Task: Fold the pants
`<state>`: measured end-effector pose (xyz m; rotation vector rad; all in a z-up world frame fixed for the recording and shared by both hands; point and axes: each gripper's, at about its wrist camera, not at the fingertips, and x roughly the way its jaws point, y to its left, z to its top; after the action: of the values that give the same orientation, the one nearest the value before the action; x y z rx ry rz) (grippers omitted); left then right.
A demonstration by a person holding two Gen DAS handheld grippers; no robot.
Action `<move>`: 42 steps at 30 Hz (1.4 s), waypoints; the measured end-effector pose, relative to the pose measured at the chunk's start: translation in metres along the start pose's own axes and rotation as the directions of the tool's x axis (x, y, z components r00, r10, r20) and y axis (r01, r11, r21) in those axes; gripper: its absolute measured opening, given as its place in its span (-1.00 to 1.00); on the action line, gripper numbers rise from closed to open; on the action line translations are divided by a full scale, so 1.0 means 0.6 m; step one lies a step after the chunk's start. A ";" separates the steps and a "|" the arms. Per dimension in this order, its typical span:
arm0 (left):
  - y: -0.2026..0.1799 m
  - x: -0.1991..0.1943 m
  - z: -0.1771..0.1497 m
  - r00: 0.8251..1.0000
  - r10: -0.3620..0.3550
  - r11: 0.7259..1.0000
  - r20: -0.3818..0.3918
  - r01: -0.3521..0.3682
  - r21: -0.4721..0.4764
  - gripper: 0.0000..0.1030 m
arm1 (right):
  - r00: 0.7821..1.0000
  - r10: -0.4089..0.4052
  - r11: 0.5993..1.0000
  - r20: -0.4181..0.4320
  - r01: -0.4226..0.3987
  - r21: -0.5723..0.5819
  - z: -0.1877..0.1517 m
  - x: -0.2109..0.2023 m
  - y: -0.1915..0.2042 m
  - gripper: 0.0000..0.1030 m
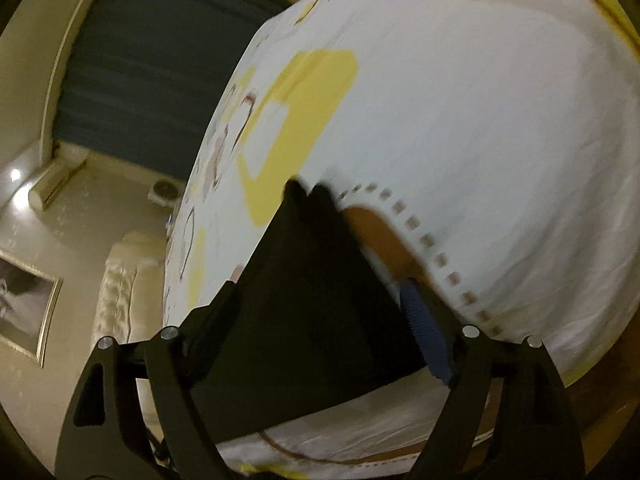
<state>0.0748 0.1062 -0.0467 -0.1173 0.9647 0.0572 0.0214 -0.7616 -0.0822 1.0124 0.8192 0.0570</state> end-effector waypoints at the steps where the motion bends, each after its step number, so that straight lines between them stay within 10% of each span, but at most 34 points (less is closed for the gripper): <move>1: 0.000 0.000 0.000 1.000 0.000 1.000 0.000 0.000 0.000 0.65 | 1.000 -0.008 1.000 -0.015 0.008 -0.014 -0.002 0.006 0.006 0.51; 11: -0.001 -0.001 0.001 1.000 0.001 1.000 -0.002 -0.001 -0.004 0.66 | 0.991 -0.109 0.991 -0.081 0.102 -0.082 -0.022 0.030 0.046 -0.57; 27: -0.024 -0.018 0.001 1.000 0.026 0.998 -0.001 -0.026 0.065 0.66 | 0.997 0.066 0.968 0.033 -0.056 -0.245 -0.099 -0.007 0.289 -0.64; 42: -0.017 -0.037 0.008 1.000 0.013 0.999 0.028 -0.014 0.035 0.66 | 0.992 0.054 0.859 -0.117 -0.106 -0.501 -0.307 0.144 0.533 -0.64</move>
<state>0.0672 0.0971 -0.0250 -0.0773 0.9387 0.0538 0.0676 -0.4150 0.0646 0.5429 0.7944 0.3809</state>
